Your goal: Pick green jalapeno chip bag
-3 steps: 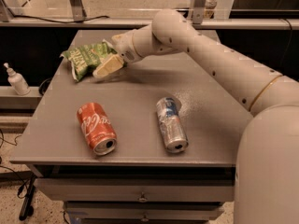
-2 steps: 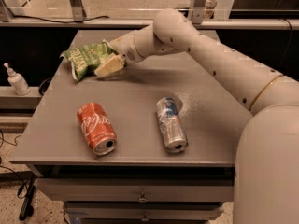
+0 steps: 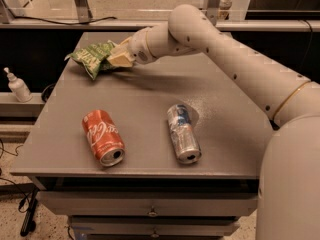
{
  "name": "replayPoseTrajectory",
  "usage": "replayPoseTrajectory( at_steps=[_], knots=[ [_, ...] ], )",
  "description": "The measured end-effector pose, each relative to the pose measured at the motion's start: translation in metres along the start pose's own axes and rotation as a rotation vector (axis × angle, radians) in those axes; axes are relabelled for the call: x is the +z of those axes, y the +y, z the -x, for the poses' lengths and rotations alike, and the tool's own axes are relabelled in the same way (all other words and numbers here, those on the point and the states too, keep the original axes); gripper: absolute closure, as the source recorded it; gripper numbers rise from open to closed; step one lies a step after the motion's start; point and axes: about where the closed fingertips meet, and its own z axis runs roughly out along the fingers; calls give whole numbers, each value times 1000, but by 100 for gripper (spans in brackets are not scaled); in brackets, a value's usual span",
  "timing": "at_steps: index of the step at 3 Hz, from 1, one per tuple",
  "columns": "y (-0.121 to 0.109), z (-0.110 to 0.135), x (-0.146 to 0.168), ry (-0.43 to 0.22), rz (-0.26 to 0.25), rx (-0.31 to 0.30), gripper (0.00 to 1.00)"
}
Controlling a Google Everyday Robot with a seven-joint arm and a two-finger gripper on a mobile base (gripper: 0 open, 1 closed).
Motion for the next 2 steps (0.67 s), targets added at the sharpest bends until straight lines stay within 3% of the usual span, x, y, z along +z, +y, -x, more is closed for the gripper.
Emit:
replayPoseTrajectory(
  at_steps=[1,2],
  knots=[
    [1,16,-20,-33,-30,-13,94],
    [-1,40,-42,-100,-58,-22,100]
  ],
)
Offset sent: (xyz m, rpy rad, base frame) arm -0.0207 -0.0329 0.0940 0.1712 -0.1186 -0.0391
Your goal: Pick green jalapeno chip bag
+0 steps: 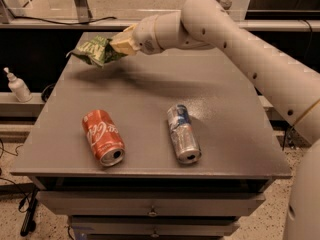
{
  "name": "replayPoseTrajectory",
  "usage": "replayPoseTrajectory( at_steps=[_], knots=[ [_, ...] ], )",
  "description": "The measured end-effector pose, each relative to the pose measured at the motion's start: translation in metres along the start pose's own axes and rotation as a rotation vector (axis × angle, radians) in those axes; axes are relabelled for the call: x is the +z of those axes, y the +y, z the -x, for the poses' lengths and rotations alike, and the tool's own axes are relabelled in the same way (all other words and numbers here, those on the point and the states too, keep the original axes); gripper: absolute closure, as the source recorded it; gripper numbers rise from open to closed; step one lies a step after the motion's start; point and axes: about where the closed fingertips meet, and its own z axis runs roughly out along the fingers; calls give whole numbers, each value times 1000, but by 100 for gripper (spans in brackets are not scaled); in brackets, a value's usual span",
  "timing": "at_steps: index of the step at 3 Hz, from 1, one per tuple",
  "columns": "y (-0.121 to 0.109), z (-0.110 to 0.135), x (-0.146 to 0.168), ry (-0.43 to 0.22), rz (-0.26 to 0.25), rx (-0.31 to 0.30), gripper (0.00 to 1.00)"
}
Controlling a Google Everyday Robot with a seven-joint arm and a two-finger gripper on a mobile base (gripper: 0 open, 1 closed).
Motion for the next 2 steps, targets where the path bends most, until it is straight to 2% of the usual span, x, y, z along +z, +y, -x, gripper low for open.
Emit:
replayPoseTrajectory(
  at_steps=[2],
  knots=[
    [4,80,-51,-183,-67,-61,100]
  ],
)
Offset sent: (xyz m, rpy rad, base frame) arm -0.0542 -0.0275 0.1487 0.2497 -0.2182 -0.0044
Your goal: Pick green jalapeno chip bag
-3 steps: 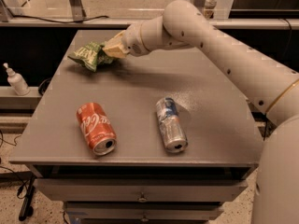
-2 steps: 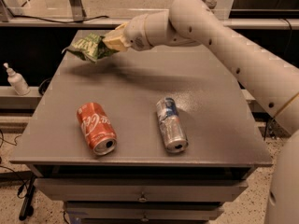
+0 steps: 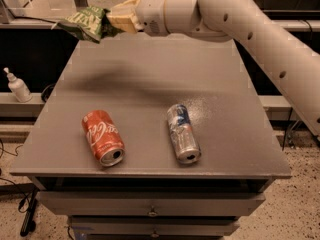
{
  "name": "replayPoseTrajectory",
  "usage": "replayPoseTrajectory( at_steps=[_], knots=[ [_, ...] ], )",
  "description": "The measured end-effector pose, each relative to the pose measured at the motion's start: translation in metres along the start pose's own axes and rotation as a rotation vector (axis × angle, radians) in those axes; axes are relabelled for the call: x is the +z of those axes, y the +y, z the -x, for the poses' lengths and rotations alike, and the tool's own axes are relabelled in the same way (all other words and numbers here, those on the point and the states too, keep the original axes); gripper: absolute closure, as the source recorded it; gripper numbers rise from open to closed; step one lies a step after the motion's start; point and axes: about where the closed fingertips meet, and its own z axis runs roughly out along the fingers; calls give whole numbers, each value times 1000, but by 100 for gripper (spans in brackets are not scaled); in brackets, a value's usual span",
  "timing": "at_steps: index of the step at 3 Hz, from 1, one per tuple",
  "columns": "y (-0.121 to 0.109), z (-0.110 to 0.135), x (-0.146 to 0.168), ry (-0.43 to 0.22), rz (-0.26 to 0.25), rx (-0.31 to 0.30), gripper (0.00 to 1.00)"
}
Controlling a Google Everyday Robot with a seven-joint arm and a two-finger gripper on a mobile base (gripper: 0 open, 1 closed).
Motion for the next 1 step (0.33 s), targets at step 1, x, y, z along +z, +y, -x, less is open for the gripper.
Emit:
replayPoseTrajectory(
  at_steps=[1],
  knots=[
    [2,0,2,-2,6,1,100]
  ],
)
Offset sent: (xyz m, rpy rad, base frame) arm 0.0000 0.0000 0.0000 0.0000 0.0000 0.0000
